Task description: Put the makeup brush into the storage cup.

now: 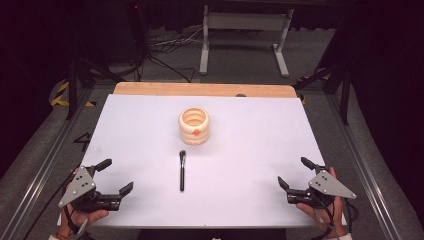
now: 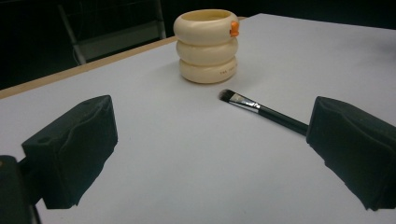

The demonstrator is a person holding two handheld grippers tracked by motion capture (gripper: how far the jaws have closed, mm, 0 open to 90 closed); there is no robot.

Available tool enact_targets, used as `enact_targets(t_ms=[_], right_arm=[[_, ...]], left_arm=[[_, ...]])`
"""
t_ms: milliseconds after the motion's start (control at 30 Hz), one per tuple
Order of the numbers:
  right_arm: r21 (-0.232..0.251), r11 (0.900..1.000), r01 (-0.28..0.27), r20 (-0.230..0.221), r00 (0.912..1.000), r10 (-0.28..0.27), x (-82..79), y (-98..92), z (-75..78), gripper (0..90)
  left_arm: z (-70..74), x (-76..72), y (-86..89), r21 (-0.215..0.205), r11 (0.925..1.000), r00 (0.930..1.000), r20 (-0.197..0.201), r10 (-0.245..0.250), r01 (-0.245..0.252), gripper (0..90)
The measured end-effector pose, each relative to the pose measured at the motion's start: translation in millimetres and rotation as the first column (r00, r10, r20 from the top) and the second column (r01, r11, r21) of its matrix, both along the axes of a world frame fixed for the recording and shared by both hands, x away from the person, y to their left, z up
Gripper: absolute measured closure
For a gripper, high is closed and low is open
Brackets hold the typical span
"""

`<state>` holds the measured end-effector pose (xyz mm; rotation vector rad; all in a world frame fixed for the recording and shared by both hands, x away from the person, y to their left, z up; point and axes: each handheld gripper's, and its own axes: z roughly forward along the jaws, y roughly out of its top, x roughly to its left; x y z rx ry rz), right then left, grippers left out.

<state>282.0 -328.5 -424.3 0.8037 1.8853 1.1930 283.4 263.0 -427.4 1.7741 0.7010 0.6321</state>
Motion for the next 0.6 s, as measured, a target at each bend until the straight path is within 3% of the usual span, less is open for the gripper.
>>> enact_targets(t_ms=[267,433,567,600], right_arm=[[-0.013,1.000,0.007,0.004,1.0000,-0.007,-0.5,3.3,0.7,6.4],[-0.014,1.000,0.009,-0.013,0.9999,-0.009,3.1,4.9,-0.7,6.6],[-0.019,1.000,0.006,-0.025,0.9997,-0.006,6.4,7.1,-1.9,6.6],[-0.024,1.000,0.005,-0.029,0.9996,-0.005,7.2,7.9,-2.8,6.6]], left_arm=[[-0.5,-0.1,-5.8,-0.003,0.9997,0.9996,-0.016,-0.025,0.025,4.5],[1.3,5.8,-13.6,-0.002,0.9999,0.9972,-0.074,-0.012,0.012,5.2],[4.8,12.0,-27.9,0.081,0.9967,0.9890,-0.148,0.008,0.004,6.4],[5.6,14.3,-36.9,0.133,0.9907,0.9846,-0.167,0.053,-0.030,7.6]])
